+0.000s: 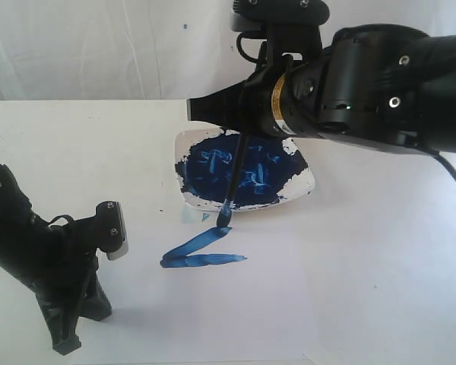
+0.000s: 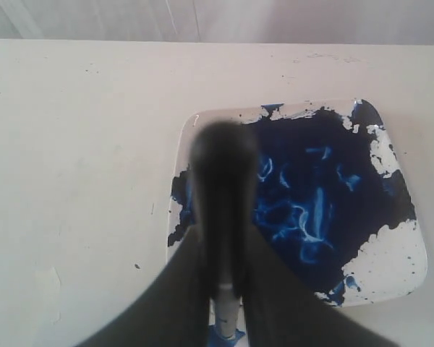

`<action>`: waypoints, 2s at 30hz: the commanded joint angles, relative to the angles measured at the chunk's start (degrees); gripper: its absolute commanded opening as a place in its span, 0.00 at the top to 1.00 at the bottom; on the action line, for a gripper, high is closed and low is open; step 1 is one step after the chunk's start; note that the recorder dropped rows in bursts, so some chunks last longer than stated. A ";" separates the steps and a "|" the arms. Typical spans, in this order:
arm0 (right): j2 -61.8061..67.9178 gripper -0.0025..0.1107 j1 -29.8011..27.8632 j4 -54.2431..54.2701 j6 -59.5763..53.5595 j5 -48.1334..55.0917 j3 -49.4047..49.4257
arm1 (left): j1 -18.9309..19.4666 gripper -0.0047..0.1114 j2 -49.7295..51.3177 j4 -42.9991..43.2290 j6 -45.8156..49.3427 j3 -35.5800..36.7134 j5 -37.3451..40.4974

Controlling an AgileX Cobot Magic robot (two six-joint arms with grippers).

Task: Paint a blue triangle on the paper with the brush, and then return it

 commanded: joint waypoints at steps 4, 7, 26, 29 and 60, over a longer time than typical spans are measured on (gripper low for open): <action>0.28 0.98 0.01 -0.51 0.63 -0.49 0.04 | -0.40 0.96 0.13 -0.73 -0.25 0.34 1.53; 1.03 0.98 0.01 -0.68 1.70 -1.05 0.04 | -0.40 0.96 0.13 -0.73 -0.25 0.34 1.53; 1.27 0.98 0.01 -1.36 1.92 1.49 0.04 | -0.40 0.96 0.13 -0.73 -0.25 0.34 1.53; 0.88 0.98 0.01 -1.11 1.92 2.24 0.04 | -0.40 0.96 0.13 -0.73 -0.25 0.34 1.53; -0.03 0.98 0.01 7.02 -3.22 6.78 0.04 | -0.40 0.96 0.13 -0.73 -0.25 0.34 1.53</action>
